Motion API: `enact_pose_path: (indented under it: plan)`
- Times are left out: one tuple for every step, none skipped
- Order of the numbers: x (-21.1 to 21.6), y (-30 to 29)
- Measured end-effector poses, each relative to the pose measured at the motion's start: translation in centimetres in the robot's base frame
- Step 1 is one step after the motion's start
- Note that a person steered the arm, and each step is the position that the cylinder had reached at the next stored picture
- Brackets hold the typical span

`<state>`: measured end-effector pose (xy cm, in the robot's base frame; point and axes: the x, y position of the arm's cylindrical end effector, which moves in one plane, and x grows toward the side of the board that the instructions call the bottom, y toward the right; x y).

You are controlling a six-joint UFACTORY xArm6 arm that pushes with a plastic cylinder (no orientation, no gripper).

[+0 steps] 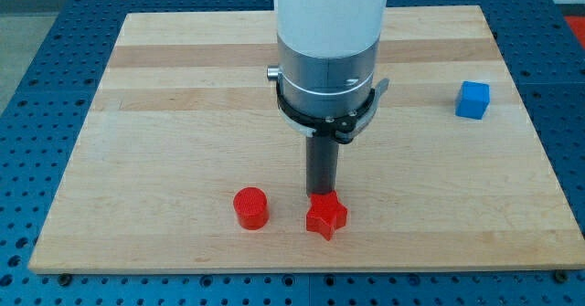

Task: Slide group of blocks slightly left

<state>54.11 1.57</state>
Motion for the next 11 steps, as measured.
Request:
enact_pose_path:
  plan:
    - [-1.5, -0.1]
    - [-3.7, 0.8]
    - [-6.2, 2.9]
    - [-9.1, 4.7]
    - [-11.6, 5.8]
    - [-13.6, 5.9]
    - [-14.4, 5.3]
    - [-14.7, 3.8]
    - [-14.7, 2.5]
    - [-14.7, 1.2]
    - [-14.7, 0.9]
